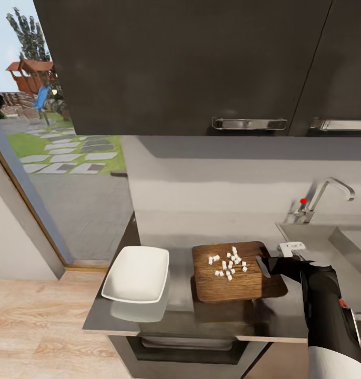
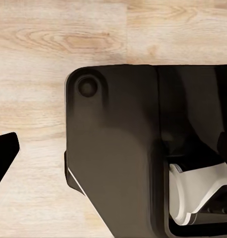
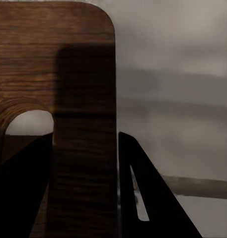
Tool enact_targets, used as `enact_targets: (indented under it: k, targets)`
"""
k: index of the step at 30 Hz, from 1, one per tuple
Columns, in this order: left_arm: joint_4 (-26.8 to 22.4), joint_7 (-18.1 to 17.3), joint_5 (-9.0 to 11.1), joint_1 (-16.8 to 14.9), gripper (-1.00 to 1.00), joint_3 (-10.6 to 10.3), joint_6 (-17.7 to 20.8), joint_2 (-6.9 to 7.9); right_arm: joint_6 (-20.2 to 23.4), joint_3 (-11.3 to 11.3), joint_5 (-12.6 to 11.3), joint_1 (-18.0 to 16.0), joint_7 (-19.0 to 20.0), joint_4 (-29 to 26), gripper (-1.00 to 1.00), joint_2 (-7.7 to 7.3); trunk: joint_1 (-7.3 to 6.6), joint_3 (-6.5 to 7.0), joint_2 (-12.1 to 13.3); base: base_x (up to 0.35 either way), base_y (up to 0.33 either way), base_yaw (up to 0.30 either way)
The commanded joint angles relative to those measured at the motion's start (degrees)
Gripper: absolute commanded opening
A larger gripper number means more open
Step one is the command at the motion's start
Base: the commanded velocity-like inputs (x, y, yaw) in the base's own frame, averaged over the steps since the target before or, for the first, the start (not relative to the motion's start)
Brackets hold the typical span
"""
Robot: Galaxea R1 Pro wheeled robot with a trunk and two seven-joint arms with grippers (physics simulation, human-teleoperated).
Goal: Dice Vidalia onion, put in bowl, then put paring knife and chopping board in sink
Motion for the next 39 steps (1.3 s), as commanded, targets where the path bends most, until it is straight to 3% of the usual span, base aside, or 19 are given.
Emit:
enact_targets:
  k: [1, 8, 39]
  targets:
    - [-0.1, -0.1, 0.4, 0.0, 1.00, -0.2, -0.1, 0.03, 0.1, -0.1, 0.5, -0.1, 0.6, -0.1, -1.00, 0.06, 0.07, -0.01, -0.1, 0.272, 0.140, 0.000]
    - [-0.1, -0.1, 0.4, 0.0, 1.00, -0.2, -0.1, 0.03, 0.1, -0.1, 0.5, -0.1, 0.6, -0.1, -1.00, 0.06, 0.07, 0.62, -0.1, 0.197, 0.103, 0.000]
    - [0.3, -0.1, 0.3, 0.0, 1.00, -0.2, -0.1, 0.03, 0.0, -0.1, 0.5, -0.1, 0.6, -0.1, -1.00, 0.06, 0.07, 3.40, -0.1, 0.003, 0.001, 0.000]
